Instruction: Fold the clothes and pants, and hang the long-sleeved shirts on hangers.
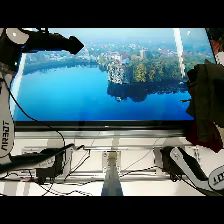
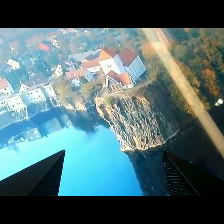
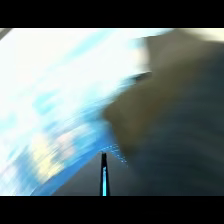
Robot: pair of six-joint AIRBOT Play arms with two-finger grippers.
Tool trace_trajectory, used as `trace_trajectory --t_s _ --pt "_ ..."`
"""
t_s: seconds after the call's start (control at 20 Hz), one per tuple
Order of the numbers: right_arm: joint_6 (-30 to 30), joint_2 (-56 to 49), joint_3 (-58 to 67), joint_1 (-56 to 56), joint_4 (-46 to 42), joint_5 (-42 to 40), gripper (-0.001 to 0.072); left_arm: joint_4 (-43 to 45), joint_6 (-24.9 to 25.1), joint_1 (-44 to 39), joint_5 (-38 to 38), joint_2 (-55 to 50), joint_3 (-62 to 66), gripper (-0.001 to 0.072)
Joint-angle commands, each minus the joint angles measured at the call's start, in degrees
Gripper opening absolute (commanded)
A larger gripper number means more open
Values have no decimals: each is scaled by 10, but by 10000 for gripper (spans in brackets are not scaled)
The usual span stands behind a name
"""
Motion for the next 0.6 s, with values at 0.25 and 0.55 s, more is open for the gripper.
trace_trajectory --t_s 0.25,0.55 --pt "-128 -40 0 377 -141 -16 40 0 0 0 0 0 0 675" --pt "-128 -49 0 389 -140 -16 41 0 0 0 0 0 0 675"
